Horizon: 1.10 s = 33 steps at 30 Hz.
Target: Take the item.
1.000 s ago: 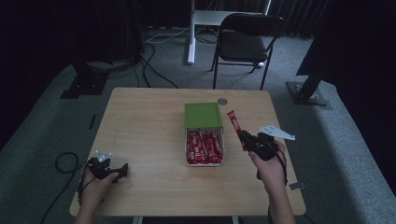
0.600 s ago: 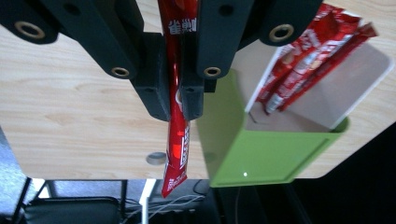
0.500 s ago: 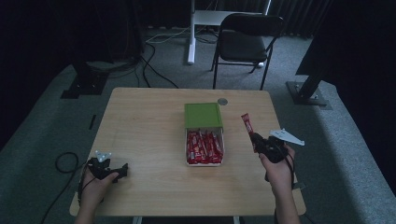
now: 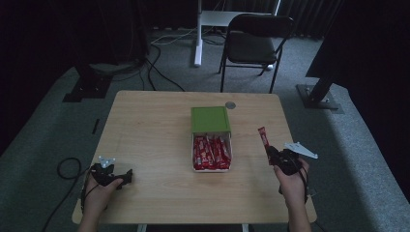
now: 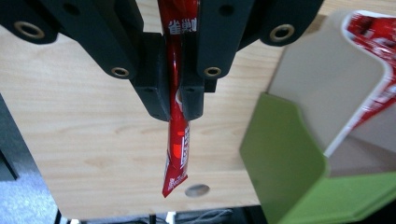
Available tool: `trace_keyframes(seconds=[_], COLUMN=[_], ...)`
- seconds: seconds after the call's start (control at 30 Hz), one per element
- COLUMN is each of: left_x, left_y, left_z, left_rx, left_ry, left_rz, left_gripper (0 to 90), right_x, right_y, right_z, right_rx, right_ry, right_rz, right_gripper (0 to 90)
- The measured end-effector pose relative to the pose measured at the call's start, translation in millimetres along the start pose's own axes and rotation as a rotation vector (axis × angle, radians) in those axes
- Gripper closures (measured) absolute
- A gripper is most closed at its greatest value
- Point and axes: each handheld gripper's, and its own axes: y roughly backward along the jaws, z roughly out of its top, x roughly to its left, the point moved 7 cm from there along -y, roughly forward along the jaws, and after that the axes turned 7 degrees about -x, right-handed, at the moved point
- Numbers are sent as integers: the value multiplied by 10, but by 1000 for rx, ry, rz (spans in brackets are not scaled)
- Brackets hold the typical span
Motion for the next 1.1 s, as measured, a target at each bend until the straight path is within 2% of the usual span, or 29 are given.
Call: trace_keyframes(seconds=[0.37, 0.47, 0.7, 0.93, 1.1], left_x=[-2, -2, -2, -2, -2], left_y=[-1, -2, -1, -1, -2], left_z=[1, 1, 1, 1, 1], left_rx=[-2, -2, -2, -2, -2], left_ry=[3, 3, 3, 3, 3], left_rz=[0, 0, 0, 0, 0], left_gripper=[13, 13, 13, 13, 14], right_x=[-228, -260, -329, -417, -469], right_y=[-89, -119, -192, -250, -293], right_z=[-239, -291, -408, -498, -580], right_rx=[40, 45, 71, 100, 122], right_ry=[-10, -33, -34, -16, -23], right_rz=[-52, -35, -50, -98, -116], right_gripper=[827, 825, 822, 824, 823])
